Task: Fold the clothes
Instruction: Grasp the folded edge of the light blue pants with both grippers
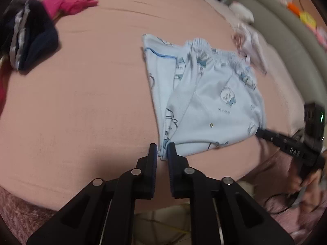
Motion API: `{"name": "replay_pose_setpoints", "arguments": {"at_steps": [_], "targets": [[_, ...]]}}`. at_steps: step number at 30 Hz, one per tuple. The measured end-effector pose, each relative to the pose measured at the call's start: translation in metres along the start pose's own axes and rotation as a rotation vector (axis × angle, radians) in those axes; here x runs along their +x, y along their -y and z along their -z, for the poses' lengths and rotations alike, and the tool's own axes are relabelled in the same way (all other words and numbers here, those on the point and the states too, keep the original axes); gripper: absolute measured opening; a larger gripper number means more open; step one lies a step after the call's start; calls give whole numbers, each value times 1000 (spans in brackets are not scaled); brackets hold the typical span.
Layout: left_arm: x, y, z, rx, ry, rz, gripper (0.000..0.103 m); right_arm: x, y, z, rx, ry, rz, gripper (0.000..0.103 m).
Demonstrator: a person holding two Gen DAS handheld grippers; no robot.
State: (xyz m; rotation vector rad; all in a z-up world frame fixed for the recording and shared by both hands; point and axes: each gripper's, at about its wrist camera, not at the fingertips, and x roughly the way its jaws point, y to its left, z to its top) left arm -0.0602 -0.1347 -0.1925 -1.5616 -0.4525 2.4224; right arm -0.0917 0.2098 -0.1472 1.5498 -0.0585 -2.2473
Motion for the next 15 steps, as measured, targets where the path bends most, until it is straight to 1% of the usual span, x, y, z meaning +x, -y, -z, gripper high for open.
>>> {"name": "replay_pose_setpoints", "arguments": {"at_steps": [1,2,3,4,5,6,7,8,11,12,13,14,15], "targets": [[-8,-3,-2,-17,33,6,14,-5,1,2,3,8,6,28],[-17,-5,-3,-24,77,10,14,-11,0,2,-15,19,27,41],[-26,-7,-4,-32,120,13,14,-18,-3,3,-46,47,57,44],[-32,-8,-5,-37,152,16,15,-23,-5,5,-62,68,72,44],[-32,-9,-5,-36,154,16,20,-26,-6,6,-74,85,83,44],[-27,-9,-6,-34,130,20,32,-28,-5,8,-71,94,79,44],[-20,-8,-5,-32,90,32,38,-26,-4,10,-61,92,62,44],[-13,-6,-2,-22,54,38,41,-24,-4,11,-60,92,60,44],[5,10,10,54,-10,9,41,-15,-5,11,-67,94,66,44],[7,19,12,97,-2,-16,38,-12,-5,11,-70,95,68,44],[9,27,14,141,7,-42,31,-9,-6,11,-72,95,70,44],[11,34,16,173,12,-60,14,-6,-6,11,-74,96,72,41],[14,36,15,182,14,-61,11,-4,-9,10,-91,101,67,34]]}}
